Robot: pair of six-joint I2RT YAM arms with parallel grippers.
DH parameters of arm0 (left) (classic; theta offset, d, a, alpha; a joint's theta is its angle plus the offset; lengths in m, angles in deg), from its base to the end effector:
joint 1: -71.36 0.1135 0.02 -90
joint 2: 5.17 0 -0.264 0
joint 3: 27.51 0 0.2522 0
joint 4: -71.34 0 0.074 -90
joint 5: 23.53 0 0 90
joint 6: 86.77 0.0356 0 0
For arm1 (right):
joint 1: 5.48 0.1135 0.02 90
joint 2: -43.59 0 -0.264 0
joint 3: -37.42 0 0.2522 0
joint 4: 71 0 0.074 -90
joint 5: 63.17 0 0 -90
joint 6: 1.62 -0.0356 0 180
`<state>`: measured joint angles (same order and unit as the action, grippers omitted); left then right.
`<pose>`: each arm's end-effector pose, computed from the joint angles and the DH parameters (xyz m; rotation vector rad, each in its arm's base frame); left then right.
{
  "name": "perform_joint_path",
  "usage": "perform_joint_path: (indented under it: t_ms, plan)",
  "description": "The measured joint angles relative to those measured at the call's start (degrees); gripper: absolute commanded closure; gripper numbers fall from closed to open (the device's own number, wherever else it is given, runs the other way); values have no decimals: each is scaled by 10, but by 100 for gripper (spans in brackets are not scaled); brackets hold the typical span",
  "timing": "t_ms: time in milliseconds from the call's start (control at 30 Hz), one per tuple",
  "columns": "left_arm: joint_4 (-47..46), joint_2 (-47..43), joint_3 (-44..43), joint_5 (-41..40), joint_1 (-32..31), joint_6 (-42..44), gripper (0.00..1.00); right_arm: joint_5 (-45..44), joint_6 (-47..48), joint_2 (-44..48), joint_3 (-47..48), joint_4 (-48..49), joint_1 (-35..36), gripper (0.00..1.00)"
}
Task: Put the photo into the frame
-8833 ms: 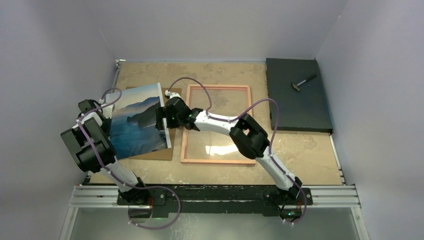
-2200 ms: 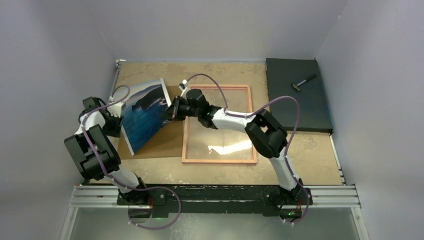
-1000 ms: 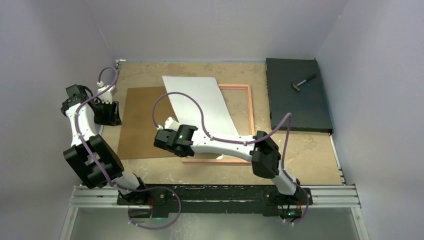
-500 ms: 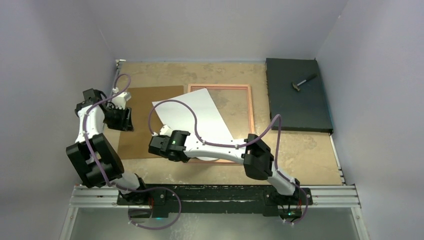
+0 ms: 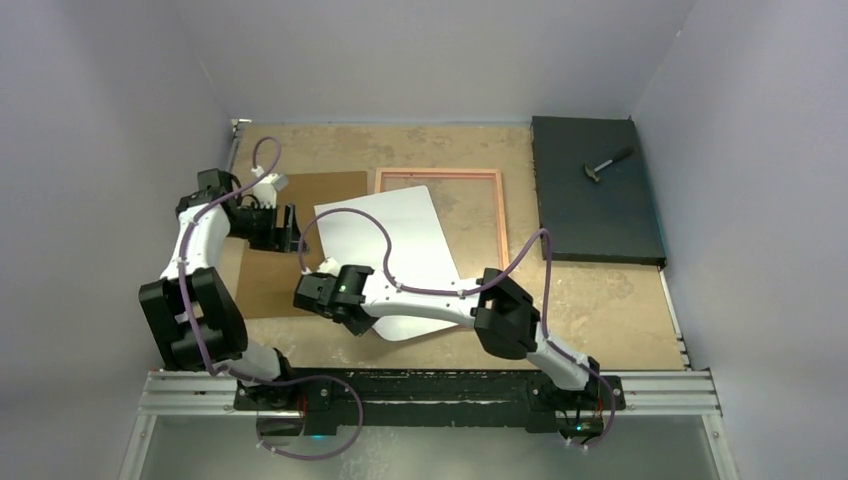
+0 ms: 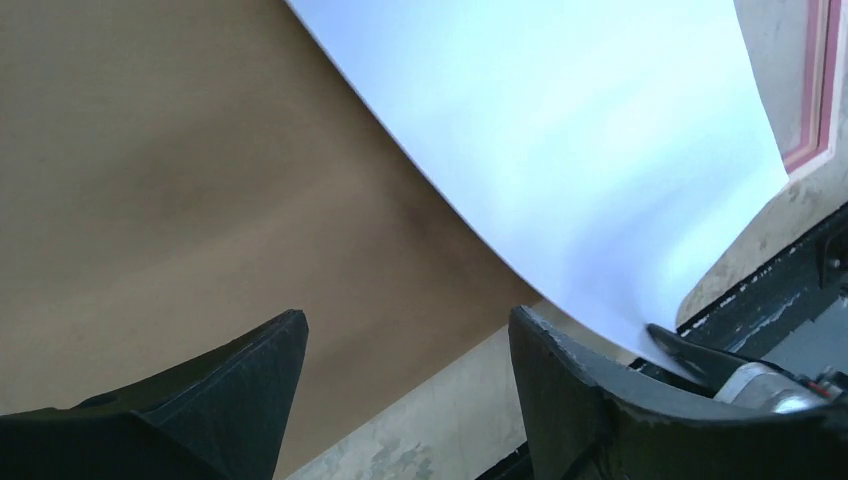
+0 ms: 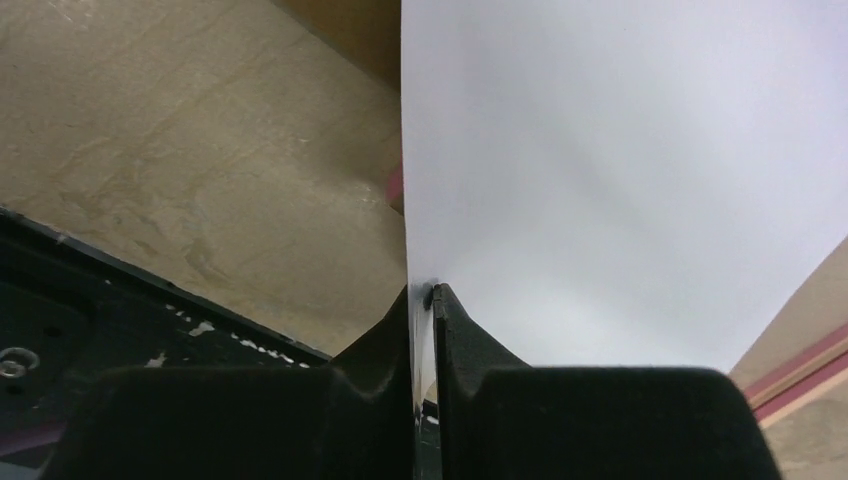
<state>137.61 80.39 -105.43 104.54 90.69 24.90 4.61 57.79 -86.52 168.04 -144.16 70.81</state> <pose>0.2694 0.0712 0.2451 0.1775 2.5626 -0.7021 0.1255 0.4575 0.2156 -0.9570 2.4759 0.0148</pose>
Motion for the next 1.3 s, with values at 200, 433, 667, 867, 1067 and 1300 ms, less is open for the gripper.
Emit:
perform_joint_path:
  t_ms: [200, 433, 667, 867, 1067, 1300]
  plan:
    - [-24, 27, 9, 7, -52, -27, 30, 38, -14, 10, -36, 60, -15, 91]
    - [-62, 90, 19, 9, -86, -79, 35, 57, -29, 15, -57, 113, -37, 79]
    - [-96, 100, 22, 10, -115, -128, 44, 81, -39, 28, -76, 154, -47, 72]
    - [-126, 118, 22, 3, -164, -156, 61, 108, -46, 52, -112, 194, -56, 67]
    - [-130, 149, 22, -11, -179, -161, 87, 136, -49, 76, -128, 227, -68, 31]
    - [-131, 155, 11, -23, -185, -167, 94, 185, -42, 111, -172, 271, -78, 3]
